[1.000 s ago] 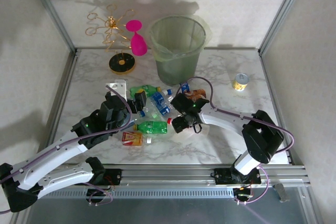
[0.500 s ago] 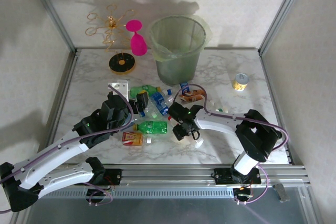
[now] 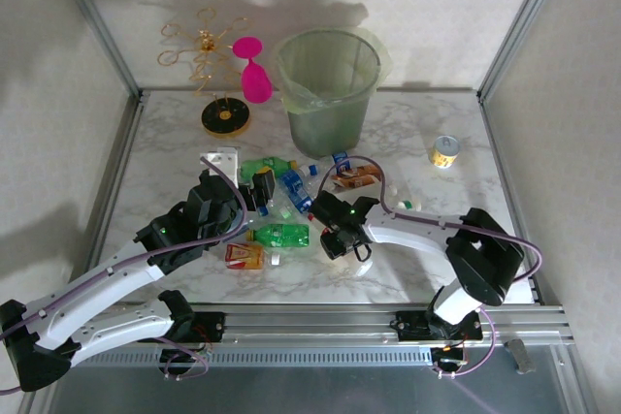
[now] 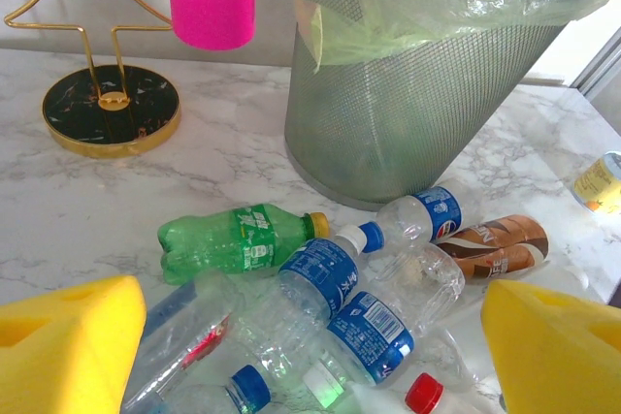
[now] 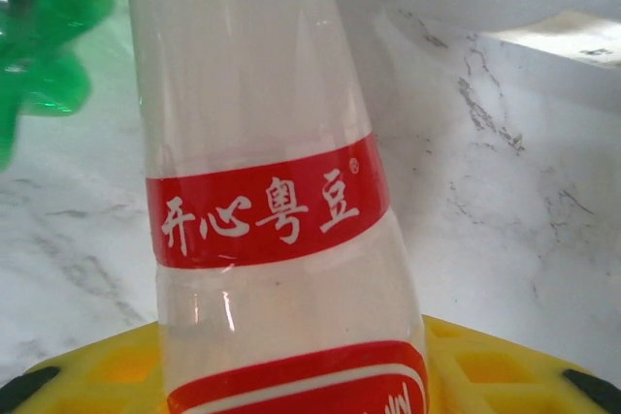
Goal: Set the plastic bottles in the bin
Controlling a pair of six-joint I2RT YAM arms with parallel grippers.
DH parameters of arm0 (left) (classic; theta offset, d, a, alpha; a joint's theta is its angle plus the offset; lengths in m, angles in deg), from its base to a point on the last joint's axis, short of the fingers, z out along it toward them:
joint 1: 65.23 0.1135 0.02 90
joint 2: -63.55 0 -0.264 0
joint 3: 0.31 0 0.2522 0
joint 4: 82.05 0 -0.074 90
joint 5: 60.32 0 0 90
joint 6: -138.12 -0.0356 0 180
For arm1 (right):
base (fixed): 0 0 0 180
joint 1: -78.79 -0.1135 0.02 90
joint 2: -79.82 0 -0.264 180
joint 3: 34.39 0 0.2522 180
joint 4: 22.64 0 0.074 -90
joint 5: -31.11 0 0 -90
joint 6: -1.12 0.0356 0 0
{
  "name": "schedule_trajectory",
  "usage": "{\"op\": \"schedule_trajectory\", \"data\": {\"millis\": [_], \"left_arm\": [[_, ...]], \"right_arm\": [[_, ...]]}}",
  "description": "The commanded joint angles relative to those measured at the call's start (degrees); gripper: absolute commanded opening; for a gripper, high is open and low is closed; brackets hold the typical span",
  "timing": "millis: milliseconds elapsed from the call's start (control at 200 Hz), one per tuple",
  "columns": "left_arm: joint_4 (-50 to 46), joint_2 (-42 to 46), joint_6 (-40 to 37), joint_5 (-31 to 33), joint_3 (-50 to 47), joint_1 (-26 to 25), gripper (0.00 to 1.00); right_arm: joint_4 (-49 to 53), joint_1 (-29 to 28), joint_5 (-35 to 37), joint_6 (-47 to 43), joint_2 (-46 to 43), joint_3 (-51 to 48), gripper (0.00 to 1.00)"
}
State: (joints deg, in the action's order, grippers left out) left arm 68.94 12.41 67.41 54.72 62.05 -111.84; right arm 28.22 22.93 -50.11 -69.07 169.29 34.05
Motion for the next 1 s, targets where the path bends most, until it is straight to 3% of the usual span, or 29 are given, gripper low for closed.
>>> {"op": "schedule_trajectory", "data": {"millis": [0, 205, 566, 846, 996], "left_arm": [[0.7, 0.4, -0.9, -0.8, -0.7, 0.6, 0.89], [0.6, 1.8, 0.2, -1.6, 0.4, 0.6, 0.89], [3.8, 3.4, 2.6, -13.3, 5.8, 0.6, 0.89], [2.3, 1.4, 0.3, -8.3, 9.0, 0.6, 0.89], [3.7, 2.1, -2.3, -4.4, 7.2, 0.6, 0.89]], "right_arm": [[2.1, -0.9, -0.4, 2.2, -3.6, -0.4, 0.47], [2.8, -1.1, -0.6, 3.6, -10.3, 0.7, 0.46], [-5.6, 1.5, -2.8, 3.4, -23.1, 7.3, 0.45], [-14.3, 6.5, 0.3, 0.1, -24.0, 20.0, 0.44], [-17.5, 13.9, -2.2, -1.3, -19.2, 28.7, 0.43]]}}
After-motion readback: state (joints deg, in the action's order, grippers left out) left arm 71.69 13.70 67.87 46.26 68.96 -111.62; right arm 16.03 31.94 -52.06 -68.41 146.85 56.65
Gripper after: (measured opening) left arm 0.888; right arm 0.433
